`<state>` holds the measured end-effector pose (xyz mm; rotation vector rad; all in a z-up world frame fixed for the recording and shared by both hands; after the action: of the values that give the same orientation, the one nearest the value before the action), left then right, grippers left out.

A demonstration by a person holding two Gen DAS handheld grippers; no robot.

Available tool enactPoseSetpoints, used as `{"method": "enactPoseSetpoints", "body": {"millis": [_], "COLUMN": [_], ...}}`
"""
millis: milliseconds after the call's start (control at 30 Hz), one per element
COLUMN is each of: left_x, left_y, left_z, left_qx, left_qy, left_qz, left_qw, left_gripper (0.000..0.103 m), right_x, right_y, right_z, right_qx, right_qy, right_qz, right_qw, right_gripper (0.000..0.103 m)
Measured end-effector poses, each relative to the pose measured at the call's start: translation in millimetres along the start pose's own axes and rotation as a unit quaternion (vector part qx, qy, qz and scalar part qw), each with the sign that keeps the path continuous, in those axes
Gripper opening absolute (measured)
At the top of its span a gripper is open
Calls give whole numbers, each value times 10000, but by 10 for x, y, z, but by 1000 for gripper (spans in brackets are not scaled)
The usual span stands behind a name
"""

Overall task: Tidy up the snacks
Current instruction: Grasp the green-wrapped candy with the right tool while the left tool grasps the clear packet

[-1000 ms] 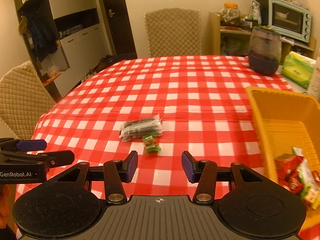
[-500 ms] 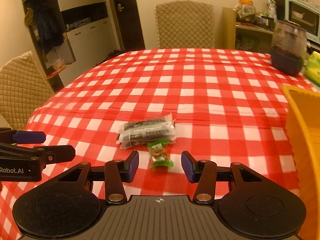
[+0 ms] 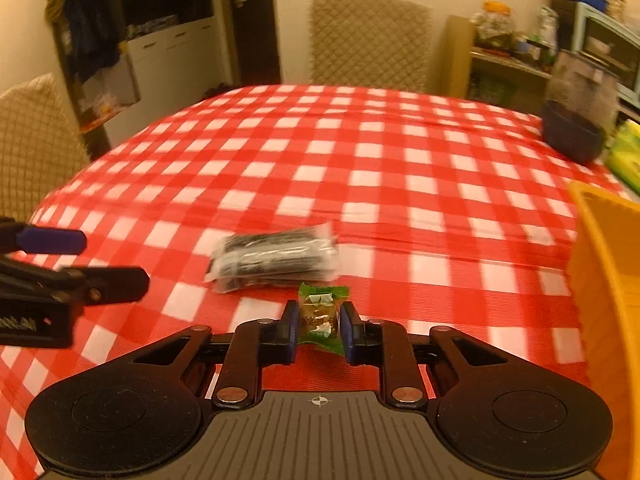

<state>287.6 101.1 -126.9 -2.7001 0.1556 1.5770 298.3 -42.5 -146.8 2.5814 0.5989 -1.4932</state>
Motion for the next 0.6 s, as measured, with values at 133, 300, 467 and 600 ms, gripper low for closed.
{"method": "enactPoseSetpoints", "body": {"millis": [133, 300, 467, 600], "left_x": [132, 310, 531, 647], "left_y": [180, 421, 579, 634], "left_z": [-127, -288, -439, -534], "left_qx": [655, 1387, 1752, 1848], "left_qy": [-25, -24, -129, -272], "left_qz": [-115, -120, 28, 124], "left_qw": [9978, 9903, 9844, 9823], "left_gripper": [82, 81, 76, 71], "right_x": [-168, -297, -314, -322], "right_y": [236, 450, 516, 530], "right_z": [28, 84, 115, 130], "right_qx": [449, 777, 917, 943], "right_qy": [91, 138, 86, 84], "right_qz": [41, 54, -12, -29], "right_qw": [9989, 9969, 9958, 9955], "right_gripper": [22, 22, 22, 22]}}
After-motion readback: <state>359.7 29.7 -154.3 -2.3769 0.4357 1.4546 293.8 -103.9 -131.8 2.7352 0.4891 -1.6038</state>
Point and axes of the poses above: each gripper's, at about its wrist camera, not at the fingertips, and x roughly the way its jaws point, y to its right, z to its underside, the point moved 4 cm from there along x, roughly the way its jaws point, and after that the axes turned 15 degrees about -y, right-handed, at the moved point
